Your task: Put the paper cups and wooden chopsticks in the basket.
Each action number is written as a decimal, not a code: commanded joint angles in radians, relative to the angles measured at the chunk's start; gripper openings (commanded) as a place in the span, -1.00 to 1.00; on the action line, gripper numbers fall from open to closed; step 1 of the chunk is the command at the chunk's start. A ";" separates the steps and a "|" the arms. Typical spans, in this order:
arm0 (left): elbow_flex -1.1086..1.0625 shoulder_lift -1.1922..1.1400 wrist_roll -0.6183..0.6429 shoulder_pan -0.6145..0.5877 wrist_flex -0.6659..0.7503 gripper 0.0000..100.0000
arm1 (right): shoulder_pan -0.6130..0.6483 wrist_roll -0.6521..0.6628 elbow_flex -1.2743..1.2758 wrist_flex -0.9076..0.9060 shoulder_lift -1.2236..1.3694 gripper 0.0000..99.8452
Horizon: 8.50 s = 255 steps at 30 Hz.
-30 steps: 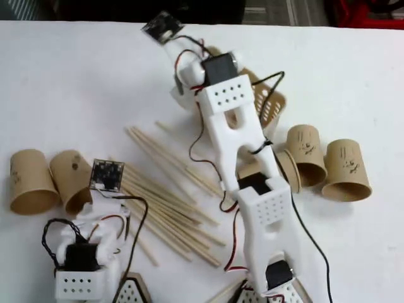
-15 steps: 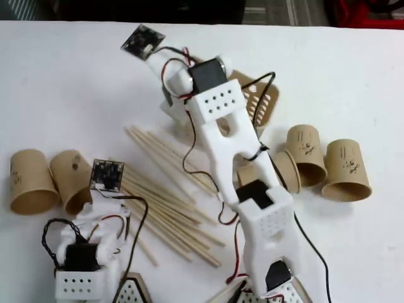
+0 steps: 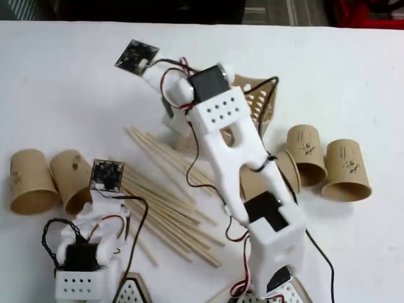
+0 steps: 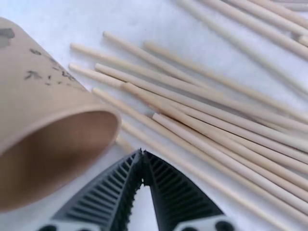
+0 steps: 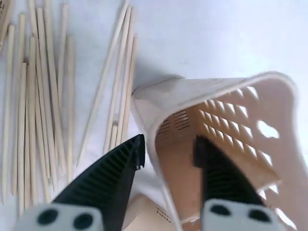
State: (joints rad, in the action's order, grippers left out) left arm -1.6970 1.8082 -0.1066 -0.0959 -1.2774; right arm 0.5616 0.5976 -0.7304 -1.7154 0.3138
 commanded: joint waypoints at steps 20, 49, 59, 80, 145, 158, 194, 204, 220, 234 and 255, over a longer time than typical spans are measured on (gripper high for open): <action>0.005 0.007 -0.009 -0.001 -0.005 -0.94 | -0.390 0.012 0.336 -0.004 -0.720 -0.70; 0.005 0.007 -0.009 -0.001 -0.005 -0.94 | -1.208 1.096 1.201 0.288 -0.900 -0.40; 0.005 0.007 -0.009 -0.001 -0.005 -0.94 | -1.208 1.034 1.511 0.723 -0.900 -0.40; 0.005 0.007 -0.009 -0.002 -0.005 -0.94 | -1.153 0.806 1.685 1.098 -0.905 -0.90; 0.005 0.007 -0.009 -0.005 -0.005 -0.94 | -0.395 -0.325 0.302 0.209 -0.691 -0.95; 0.005 0.007 -0.009 -0.005 -0.005 -0.94 | -0.398 -0.331 0.304 0.223 -0.526 -0.95; 0.005 0.007 -0.009 -0.002 -0.005 -0.94 | -0.604 0.052 0.408 -0.004 -0.727 -0.56; 0.005 0.007 -0.009 -0.004 -0.005 -0.94 | -0.895 0.465 0.694 -0.002 -0.826 -0.55; 0.005 0.007 -0.009 -0.004 -0.005 -0.94 | -1.147 0.950 1.232 0.438 -0.820 -0.55; 0.005 0.007 -0.009 -0.004 -0.005 -0.94 | -1.124 0.879 1.617 0.987 -0.820 -0.58; 0.008 0.007 -0.005 -0.004 0.115 -0.94 | -1.058 0.466 1.619 1.043 -0.828 -0.96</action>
State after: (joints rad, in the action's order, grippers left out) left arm -1.6970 1.8082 -0.1066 -0.0959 -1.2190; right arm -0.5017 1.1101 0.9022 -0.6751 -0.4826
